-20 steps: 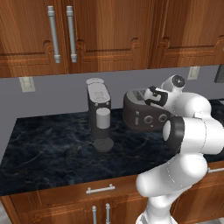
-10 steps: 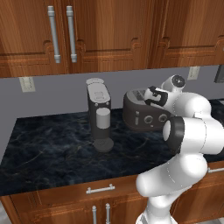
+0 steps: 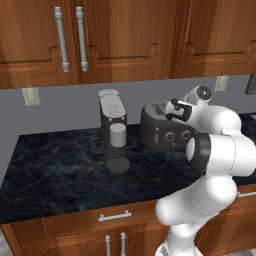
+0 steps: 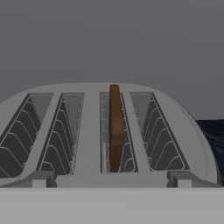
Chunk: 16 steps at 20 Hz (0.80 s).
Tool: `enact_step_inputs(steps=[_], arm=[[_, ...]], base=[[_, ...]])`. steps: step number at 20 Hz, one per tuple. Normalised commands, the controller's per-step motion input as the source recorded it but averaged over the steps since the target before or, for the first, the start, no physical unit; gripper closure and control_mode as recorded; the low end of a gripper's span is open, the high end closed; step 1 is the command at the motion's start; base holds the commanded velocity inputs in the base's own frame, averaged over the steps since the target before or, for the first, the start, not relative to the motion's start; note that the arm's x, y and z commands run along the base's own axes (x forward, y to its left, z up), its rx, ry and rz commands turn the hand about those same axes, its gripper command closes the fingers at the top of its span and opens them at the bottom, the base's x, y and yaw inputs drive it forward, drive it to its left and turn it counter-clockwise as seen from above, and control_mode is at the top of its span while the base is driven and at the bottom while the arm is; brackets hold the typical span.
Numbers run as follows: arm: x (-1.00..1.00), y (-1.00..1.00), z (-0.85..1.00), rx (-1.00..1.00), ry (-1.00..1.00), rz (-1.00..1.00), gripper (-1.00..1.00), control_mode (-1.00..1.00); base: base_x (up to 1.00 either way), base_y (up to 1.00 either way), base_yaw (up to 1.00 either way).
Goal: Start the toaster. Once the lever pops up, take the bread to the plate on the dining counter.
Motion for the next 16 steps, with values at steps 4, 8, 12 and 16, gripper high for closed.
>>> enact_step_inputs(steps=[4,8,12,16], arm=[[0.00,0.00,0.00,0.00,0.00,0.00,-1.00,-1.00],[0.00,0.00,0.00,0.00,0.00,0.00,-1.00,-1.00],[0.00,0.00,0.00,0.00,0.00,0.00,-1.00,-1.00],[0.00,0.00,0.00,0.00,0.00,0.00,-1.00,-1.00]], base=[[0.00,0.00,0.00],[0.00,0.00,0.00],[0.00,0.00,0.00],[0.00,0.00,0.00]])
